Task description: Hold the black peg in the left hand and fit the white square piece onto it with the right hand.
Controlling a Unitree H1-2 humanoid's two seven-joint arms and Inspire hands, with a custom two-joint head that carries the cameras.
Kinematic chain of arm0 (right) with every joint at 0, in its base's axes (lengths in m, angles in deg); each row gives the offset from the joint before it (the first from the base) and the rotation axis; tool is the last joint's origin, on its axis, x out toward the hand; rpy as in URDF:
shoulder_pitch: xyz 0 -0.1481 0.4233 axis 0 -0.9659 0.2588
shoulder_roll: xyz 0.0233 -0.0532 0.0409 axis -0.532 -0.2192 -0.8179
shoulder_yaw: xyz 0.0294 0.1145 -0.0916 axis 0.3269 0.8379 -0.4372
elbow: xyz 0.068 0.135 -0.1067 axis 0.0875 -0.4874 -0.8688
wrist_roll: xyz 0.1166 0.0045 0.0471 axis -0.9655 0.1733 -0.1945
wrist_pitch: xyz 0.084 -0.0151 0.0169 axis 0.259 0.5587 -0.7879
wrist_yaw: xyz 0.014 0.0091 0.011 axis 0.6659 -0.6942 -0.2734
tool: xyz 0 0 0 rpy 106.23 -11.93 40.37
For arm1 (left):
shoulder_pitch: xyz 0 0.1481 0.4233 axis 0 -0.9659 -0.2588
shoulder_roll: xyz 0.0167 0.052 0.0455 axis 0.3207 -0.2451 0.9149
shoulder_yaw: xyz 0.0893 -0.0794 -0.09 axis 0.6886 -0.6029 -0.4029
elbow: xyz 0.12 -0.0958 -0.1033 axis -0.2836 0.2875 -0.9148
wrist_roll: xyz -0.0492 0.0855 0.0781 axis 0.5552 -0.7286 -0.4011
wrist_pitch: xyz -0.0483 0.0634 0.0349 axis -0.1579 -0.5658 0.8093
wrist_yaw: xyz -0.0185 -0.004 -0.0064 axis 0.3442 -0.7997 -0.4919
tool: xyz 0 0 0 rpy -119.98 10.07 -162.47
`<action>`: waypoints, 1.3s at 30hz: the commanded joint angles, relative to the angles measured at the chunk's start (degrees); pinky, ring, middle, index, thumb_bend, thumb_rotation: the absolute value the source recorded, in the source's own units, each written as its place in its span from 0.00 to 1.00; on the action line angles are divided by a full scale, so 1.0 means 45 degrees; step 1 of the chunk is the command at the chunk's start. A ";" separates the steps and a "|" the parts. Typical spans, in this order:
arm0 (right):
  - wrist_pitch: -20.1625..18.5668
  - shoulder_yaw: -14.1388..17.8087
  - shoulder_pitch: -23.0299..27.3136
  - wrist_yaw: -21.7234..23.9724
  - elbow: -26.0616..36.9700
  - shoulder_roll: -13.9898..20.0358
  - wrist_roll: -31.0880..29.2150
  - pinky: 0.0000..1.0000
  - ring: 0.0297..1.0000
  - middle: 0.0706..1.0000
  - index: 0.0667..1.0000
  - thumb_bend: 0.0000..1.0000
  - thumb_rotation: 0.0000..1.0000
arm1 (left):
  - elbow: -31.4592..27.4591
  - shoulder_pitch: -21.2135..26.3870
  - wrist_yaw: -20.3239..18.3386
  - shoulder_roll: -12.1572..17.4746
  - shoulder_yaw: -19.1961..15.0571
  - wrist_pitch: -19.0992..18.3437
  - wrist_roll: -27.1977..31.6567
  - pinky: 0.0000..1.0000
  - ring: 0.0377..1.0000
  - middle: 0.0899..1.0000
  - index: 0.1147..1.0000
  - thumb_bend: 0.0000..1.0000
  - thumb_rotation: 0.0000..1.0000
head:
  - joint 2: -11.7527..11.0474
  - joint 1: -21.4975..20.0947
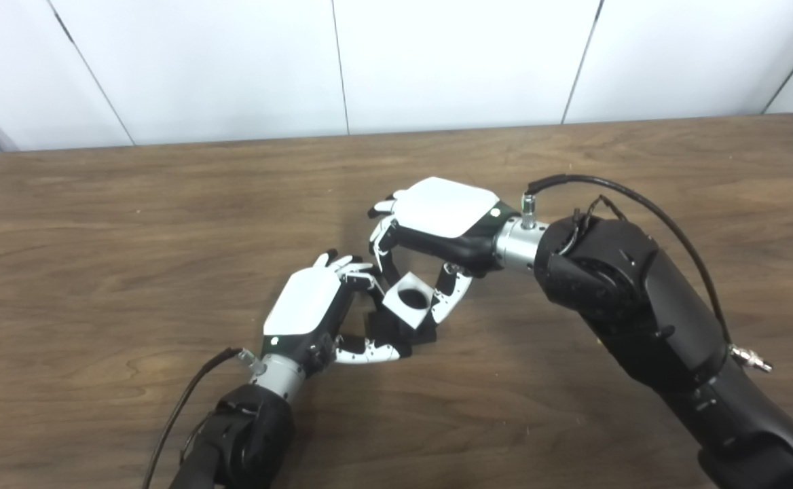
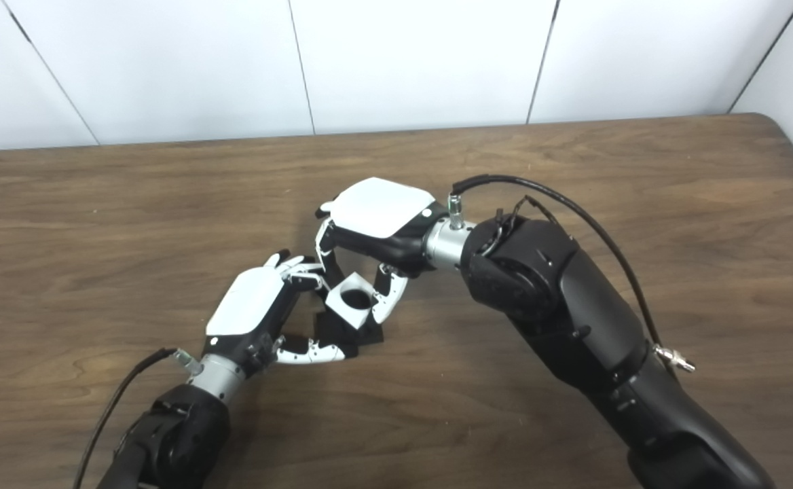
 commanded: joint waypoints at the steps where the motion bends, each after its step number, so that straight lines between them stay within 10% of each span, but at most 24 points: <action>1: 0.0072 0.0223 0.0350 -0.0451 0.0126 -0.0099 -0.0011 0.94 0.93 0.75 0.45 0.52 0.14 | 0.0285 -0.0294 -0.0826 0.0249 0.0296 -0.0149 -0.0033 1.00 0.90 0.78 0.42 0.52 0.05 | -0.0006 -0.0014; 30: -0.0031 0.0167 0.0131 -0.0408 -0.0043 -0.0363 0.0213 0.94 0.93 0.77 0.45 0.52 0.15 | 0.0171 -0.0324 -0.0897 0.0273 0.0234 -0.0179 0.0028 1.00 0.91 0.78 0.42 0.52 0.05 | 0.0063 -0.0199; 31: -0.0064 0.0172 0.0133 -0.0360 -0.0027 -0.0346 0.0241 0.94 0.93 0.77 0.53 0.77 0.22 | 0.0185 -0.0325 -0.0877 0.0273 0.0241 -0.0159 0.0019 1.00 0.91 0.78 0.42 0.52 0.05 | 0.0065 -0.0196; 33: -0.0177 0.0181 0.0147 -0.0195 0.0041 -0.0308 0.0295 0.94 0.94 0.79 0.58 0.92 0.29 | 0.0178 -0.0331 -0.0898 0.0259 0.0248 -0.0191 0.0003 1.00 0.91 0.78 0.42 0.52 0.05 | 0.0072 -0.0195; 39: -0.0488 0.0223 0.0177 0.0094 0.0201 -0.0256 0.0287 0.96 0.95 0.82 0.63 1.00 0.34 | 0.0110 -0.0333 -0.0987 0.0250 0.0246 -0.0268 -0.0005 1.00 0.91 0.78 0.42 0.52 0.05 | 0.0070 -0.0180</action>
